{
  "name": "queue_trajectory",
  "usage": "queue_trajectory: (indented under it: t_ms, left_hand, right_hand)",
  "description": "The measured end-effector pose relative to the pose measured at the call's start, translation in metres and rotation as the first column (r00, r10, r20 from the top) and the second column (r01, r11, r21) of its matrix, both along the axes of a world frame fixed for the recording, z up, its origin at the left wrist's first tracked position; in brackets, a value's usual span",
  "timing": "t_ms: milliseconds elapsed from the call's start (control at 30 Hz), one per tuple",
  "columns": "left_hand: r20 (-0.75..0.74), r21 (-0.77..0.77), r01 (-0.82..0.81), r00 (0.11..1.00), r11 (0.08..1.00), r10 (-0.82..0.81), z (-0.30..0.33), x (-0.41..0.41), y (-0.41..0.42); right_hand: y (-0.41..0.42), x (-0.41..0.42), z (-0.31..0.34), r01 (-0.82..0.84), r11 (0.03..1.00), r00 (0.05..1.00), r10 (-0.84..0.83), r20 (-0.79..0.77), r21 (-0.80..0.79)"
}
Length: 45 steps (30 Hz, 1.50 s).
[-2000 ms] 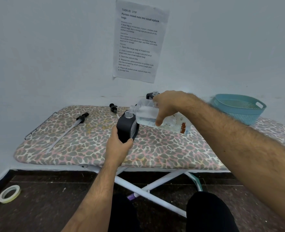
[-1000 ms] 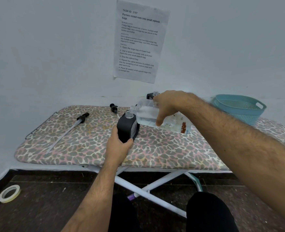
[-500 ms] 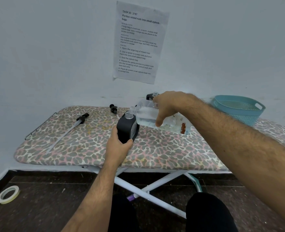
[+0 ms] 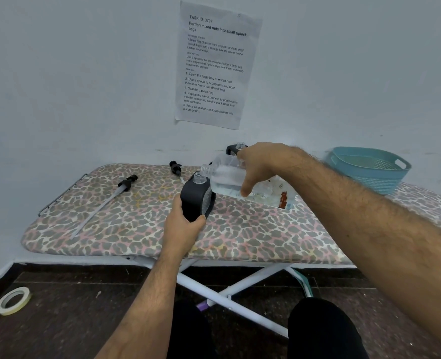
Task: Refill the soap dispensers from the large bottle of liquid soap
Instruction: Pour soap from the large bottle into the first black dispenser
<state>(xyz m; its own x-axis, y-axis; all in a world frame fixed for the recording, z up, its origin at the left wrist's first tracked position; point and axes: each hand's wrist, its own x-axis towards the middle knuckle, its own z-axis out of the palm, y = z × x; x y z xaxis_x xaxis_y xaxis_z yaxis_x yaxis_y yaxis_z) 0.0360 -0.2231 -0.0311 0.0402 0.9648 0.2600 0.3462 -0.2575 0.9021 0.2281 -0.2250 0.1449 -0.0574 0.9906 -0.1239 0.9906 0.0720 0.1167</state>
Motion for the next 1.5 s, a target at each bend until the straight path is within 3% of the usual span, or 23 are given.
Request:
queue_trajectory:
  t_ms: [600,867,1000,1167,1500]
  left_hand:
    - [0.01,0.004,0.0,1.0,1.0,0.0,-0.002,0.0,0.002]
    - [0.023,0.002,-0.012,1.0,1.0,0.012,-0.004,0.001,0.003]
    - [0.026,-0.002,-0.011,1.0,1.0,0.011,-0.004,0.002,0.003]
    - [0.026,-0.003,-0.018,1.0,1.0,0.018,-0.006,0.002,0.005]
    - [0.025,0.004,-0.03,0.999,1.0,0.03,-0.008,0.005,0.006]
  right_hand:
    - [0.001,0.02,-0.049,0.001,0.995,0.964,0.025,-0.267,0.098]
    - [-0.001,0.029,-0.079,0.036,0.984,0.884,0.051,-0.465,0.176]
    - [-0.004,0.041,-0.092,0.153,0.963,0.758,0.03,-0.651,0.224]
    - [-0.008,0.061,-0.106,0.343,0.916,0.534,-0.009,-0.845,0.207]
    - [-0.017,0.083,-0.125,0.635,0.736,0.249,0.094,-0.964,0.236]
